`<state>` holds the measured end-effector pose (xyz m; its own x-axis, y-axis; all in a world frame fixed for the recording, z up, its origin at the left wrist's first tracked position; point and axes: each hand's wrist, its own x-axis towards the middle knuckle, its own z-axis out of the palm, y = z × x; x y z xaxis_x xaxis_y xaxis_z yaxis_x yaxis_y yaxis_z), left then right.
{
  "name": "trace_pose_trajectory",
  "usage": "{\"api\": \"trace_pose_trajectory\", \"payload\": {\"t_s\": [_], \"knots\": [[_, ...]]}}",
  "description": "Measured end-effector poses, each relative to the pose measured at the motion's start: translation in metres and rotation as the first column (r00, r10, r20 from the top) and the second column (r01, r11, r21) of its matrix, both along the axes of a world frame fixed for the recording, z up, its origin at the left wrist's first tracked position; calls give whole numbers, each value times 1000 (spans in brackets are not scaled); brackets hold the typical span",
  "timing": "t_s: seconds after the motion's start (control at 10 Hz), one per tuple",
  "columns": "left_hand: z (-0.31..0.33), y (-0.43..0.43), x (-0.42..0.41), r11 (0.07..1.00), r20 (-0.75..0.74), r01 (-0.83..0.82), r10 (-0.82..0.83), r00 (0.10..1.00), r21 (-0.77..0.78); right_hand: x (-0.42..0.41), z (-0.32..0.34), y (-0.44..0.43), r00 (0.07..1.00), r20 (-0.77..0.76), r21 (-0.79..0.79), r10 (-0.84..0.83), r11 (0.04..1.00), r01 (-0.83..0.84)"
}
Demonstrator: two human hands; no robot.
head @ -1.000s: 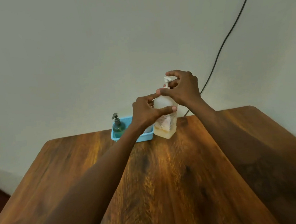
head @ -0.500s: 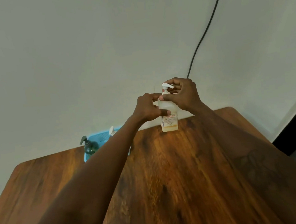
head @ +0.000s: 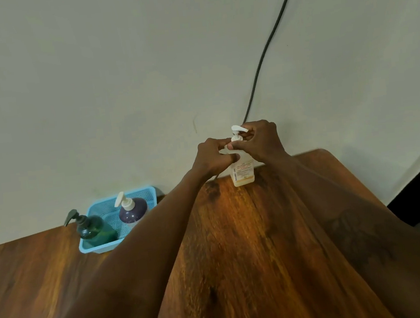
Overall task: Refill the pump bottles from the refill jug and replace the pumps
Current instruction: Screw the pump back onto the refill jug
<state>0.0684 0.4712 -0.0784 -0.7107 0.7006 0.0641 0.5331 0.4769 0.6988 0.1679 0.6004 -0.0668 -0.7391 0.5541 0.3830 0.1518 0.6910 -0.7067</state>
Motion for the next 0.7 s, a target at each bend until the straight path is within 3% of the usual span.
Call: {"api": "trace_pose_trajectory", "payload": {"t_s": [0.3, 0.7], "knots": [[-26, 5, -12, 1000, 3, -22, 22, 1000, 11, -14, -31, 12, 1000, 30, -68, -4, 998, 6], [-25, 1, -4, 998, 46, -51, 50, 998, 23, -7, -25, 3, 999, 36, -114, -7, 993, 11]]}}
